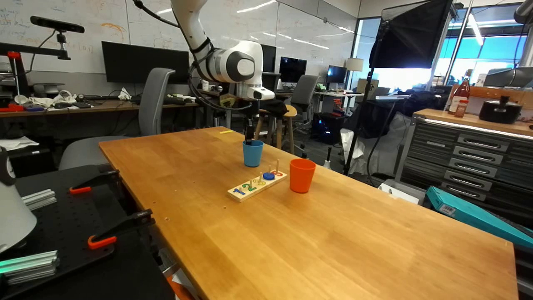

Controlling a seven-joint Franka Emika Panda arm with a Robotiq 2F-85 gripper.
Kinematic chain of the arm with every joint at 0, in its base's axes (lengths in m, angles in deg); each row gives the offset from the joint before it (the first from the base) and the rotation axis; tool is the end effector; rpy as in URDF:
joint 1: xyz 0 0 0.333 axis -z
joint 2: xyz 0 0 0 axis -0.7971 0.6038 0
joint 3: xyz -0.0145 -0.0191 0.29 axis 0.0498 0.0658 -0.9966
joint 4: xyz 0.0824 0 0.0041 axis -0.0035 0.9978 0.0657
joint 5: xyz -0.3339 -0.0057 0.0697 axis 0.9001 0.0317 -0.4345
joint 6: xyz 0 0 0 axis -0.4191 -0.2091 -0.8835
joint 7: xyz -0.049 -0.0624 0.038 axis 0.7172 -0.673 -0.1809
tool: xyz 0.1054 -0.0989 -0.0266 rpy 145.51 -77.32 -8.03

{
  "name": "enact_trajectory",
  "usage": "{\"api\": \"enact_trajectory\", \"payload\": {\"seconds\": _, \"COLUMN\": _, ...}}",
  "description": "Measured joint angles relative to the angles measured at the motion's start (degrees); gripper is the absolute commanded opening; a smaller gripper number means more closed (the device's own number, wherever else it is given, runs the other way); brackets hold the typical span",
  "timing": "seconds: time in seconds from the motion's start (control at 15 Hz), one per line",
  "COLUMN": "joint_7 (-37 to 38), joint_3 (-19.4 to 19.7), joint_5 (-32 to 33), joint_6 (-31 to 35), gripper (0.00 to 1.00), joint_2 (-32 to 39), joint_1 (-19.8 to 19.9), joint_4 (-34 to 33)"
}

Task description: Put the blue cup in the orange cup

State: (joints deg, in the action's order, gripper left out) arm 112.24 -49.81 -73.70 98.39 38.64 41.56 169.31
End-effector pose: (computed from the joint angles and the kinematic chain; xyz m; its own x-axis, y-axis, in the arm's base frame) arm 0.5864 0.0866 0.1753 0.8524 -0.5205 0.0495 -0.5215 -0.8532 0.0079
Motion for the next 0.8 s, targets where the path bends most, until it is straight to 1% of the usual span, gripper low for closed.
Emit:
{"api": "enact_trajectory", "payload": {"seconds": 0.07, "joint_7": 0.0, "joint_3": 0.0, "joint_5": 0.0, "joint_6": 0.0, "gripper": 0.0, "joint_2": 0.0, "joint_1": 0.0, "joint_4": -0.2}}
{"api": "enact_trajectory", "payload": {"seconds": 0.4, "joint_7": 0.6, "joint_3": 0.1, "joint_5": -0.1, "joint_6": -0.3, "gripper": 0.01, "joint_2": -0.1, "joint_1": 0.1, "joint_4": -2.0}}
{"api": "enact_trajectory", "payload": {"seconds": 0.6, "joint_7": 1.7, "joint_3": 0.1, "joint_5": -0.1, "joint_6": -1.1, "gripper": 0.01, "joint_2": -0.4, "joint_1": 0.0, "joint_4": -5.3}}
{"api": "enact_trajectory", "payload": {"seconds": 0.8, "joint_7": 3.3, "joint_3": 0.5, "joint_5": 0.0, "joint_6": -3.5, "gripper": 0.01, "joint_2": -1.7, "joint_1": -0.1, "joint_4": -10.0}}
